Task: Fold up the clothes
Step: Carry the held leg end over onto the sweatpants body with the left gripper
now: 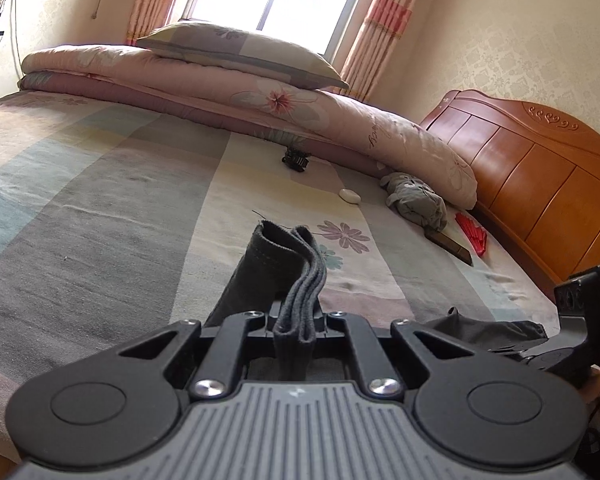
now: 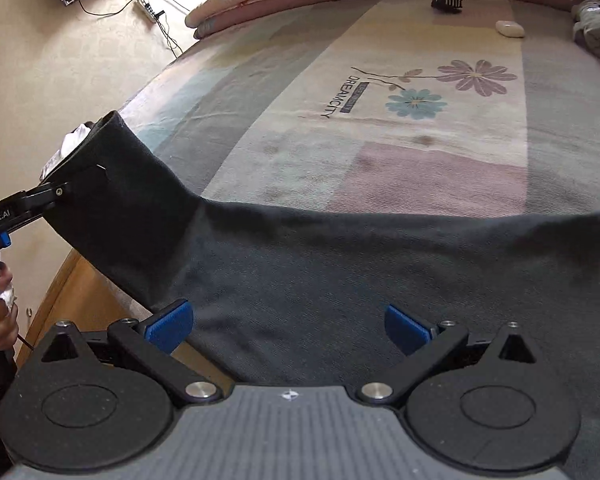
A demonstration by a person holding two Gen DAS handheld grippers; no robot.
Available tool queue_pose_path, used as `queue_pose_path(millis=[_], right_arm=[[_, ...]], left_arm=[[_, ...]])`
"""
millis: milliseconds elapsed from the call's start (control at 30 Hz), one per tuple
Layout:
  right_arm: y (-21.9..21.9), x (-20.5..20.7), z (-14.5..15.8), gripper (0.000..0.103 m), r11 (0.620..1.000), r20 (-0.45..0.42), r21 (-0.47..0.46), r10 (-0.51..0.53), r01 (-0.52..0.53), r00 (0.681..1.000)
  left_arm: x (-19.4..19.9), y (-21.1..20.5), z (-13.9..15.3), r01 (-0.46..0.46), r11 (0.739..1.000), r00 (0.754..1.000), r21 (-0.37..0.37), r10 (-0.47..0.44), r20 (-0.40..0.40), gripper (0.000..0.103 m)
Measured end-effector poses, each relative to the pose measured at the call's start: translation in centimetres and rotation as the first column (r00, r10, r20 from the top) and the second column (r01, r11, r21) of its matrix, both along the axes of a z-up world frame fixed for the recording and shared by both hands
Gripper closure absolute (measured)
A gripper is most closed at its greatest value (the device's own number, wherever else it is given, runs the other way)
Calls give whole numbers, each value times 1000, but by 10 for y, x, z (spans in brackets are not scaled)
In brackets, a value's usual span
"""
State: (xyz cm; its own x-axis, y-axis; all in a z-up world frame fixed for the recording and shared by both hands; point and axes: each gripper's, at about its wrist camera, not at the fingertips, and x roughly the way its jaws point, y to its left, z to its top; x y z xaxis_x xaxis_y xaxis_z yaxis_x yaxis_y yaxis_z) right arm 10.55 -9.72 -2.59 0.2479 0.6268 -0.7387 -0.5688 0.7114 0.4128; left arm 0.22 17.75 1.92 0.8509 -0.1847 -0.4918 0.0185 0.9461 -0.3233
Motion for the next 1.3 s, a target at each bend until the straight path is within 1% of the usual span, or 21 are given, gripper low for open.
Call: queue_pose_path(millis=[167, 333, 567, 733, 867, 1000, 1167, 1233, 1300], right_arm=[[-28, -4, 2, 0, 998, -5, 37, -56, 56, 998], [-49, -8, -1, 0, 993, -26, 62, -94, 96, 995], [-67, -13, -6, 0, 990, -19, 49, -130, 130, 991], [-73, -14, -11, 0, 987, -17, 38, -154, 155, 988], [-72, -17, -14, 0, 987, 18, -7, -162, 162, 987], [-71, -17, -17, 0, 988, 10, -10, -155, 155, 988], [-69, -14, -26, 0, 984, -2, -29, -175, 175, 985], [-67, -13, -31, 0, 981, 14, -59, -184, 185, 983], [-62, -14, -37, 0, 975, 67, -118, -184, 191, 981]], left_arm=[[11, -32, -2, 30, 998, 999, 48, -29, -31, 95], [22, -59, -16, 66, 993, 995, 100, -58, -79, 95], [32, -96, -36, 127, 972, 986, 196, -101, -134, 95], [39, -117, -53, 170, 949, 976, 266, -125, -177, 95], [44, -121, -68, 184, 948, 968, 260, -129, -217, 95], [47, -124, -74, 195, 947, 962, 256, -134, -238, 94], [49, -121, -76, 200, 950, 959, 241, -140, -245, 94], [49, -121, -76, 201, 950, 959, 237, -142, -244, 94], [48, -120, -75, 207, 956, 958, 210, -155, -240, 89]])
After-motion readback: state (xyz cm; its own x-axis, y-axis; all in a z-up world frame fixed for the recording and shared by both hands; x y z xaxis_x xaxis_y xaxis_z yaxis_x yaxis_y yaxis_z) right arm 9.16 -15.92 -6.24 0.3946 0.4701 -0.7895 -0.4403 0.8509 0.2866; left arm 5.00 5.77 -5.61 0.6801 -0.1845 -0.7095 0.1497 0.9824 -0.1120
